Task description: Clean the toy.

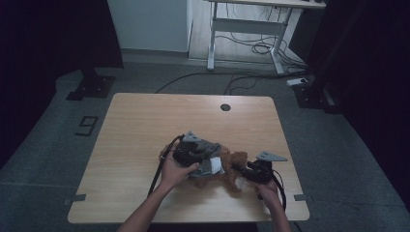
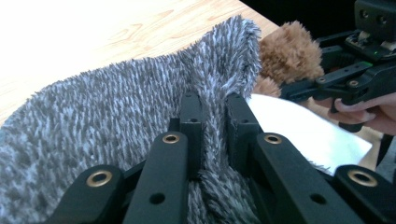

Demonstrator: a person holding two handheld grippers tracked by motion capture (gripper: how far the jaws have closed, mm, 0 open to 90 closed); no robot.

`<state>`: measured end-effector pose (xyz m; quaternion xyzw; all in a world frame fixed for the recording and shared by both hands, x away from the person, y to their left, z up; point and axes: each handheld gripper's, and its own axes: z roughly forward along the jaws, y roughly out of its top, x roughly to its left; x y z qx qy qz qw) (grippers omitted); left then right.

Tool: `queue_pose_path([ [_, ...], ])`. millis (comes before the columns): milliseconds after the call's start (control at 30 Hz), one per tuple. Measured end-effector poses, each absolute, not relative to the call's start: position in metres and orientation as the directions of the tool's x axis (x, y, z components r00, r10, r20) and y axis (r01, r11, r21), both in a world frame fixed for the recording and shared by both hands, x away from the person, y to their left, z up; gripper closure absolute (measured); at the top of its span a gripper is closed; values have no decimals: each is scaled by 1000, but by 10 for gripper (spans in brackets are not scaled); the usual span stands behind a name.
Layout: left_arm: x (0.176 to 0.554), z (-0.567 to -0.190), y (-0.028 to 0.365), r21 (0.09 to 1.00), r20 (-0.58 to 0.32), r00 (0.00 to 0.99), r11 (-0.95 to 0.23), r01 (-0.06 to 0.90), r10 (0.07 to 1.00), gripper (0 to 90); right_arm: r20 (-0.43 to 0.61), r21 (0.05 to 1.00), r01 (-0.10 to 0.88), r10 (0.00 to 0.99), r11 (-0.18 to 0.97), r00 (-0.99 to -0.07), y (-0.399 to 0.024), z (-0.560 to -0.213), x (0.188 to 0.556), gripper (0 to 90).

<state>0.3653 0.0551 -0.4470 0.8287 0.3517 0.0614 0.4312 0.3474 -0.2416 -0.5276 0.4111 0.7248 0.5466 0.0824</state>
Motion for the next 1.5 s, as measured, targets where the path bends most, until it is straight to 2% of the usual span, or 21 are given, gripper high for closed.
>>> queue_pose_path([
  [300,361,-445,73,771,-181,726,-363,524,663,794,330,861,504,684,65,-651,-242,-527,347,625],
  [367,360,-443,86,775,-151,696,-353,524,702,795,329,861,504,684,65,-651,-242,-527,347,625],
  [467,363,-441,102,771,-199,680,-316,553,706,795,331,860,506,685,65,-649,-242,-528,348,626],
  [600,360,-434,101,788,-193,683,-304,536,704,795,332,859,507,689,62,-645,-242,-529,349,626],
  [733,357,-415,79,815,-171,721,-315,486,671,794,331,858,510,694,60,-639,-243,-529,349,626],
  [900,359,-395,30,831,-142,774,-350,432,617,793,330,859,509,695,59,-638,-243,-529,348,626],
  [1000,364,-397,13,818,-152,790,-373,438,594,793,332,858,511,695,58,-637,-243,-529,348,626],
  [1100,371,-422,-11,757,-172,797,-440,483,579,792,332,858,510,696,57,-637,-243,-529,348,625],
  [1133,371,-422,-11,757,-172,797,-440,483,579,793,332,858,510,696,57,-637,-243,-529,348,625],
  [1200,375,-447,-18,707,-190,791,-477,521,582,795,327,861,505,696,60,-639,-243,-529,348,625],
  [1400,370,-449,-14,703,-158,788,-492,513,595,800,326,861,505,696,60,-639,-242,-529,347,624],
  [1500,369,-448,-7,702,-175,783,-482,524,597,801,316,866,496,696,67,-645,-241,-528,346,623],
])
